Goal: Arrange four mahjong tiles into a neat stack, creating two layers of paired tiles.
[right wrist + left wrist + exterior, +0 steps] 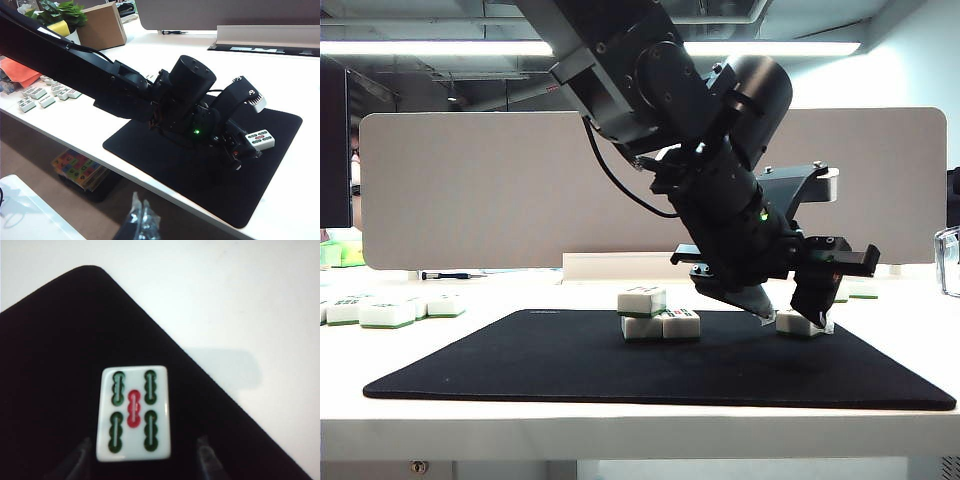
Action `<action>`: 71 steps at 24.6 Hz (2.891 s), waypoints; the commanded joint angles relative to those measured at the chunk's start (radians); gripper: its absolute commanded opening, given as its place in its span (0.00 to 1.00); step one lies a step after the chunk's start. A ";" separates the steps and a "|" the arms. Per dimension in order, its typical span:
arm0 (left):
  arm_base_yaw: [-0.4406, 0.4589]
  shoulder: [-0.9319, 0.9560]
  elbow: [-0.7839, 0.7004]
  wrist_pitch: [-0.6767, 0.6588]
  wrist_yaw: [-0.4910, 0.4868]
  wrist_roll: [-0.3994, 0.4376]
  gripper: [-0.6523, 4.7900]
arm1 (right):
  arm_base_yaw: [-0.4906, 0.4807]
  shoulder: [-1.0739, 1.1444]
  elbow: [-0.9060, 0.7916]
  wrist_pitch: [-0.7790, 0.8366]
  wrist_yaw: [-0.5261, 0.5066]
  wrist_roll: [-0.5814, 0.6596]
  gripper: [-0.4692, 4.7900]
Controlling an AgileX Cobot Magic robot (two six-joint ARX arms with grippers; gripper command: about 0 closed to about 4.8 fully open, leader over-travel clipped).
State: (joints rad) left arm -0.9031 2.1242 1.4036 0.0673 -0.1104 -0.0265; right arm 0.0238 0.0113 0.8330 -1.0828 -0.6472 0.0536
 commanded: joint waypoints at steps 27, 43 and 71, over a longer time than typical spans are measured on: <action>0.069 -0.158 0.001 -0.018 -0.115 0.072 0.40 | 0.000 -0.012 0.003 0.009 0.001 -0.004 0.09; 0.314 -0.401 0.002 -0.578 0.040 0.078 0.58 | 0.000 -0.012 0.003 0.010 0.001 -0.004 0.09; 0.232 -0.242 0.000 -0.595 0.181 -0.330 0.83 | 0.000 -0.012 0.003 0.010 0.001 -0.004 0.09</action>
State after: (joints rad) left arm -0.6697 1.8877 1.4017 -0.5350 0.0410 -0.3378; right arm 0.0238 0.0113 0.8330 -1.0828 -0.6472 0.0532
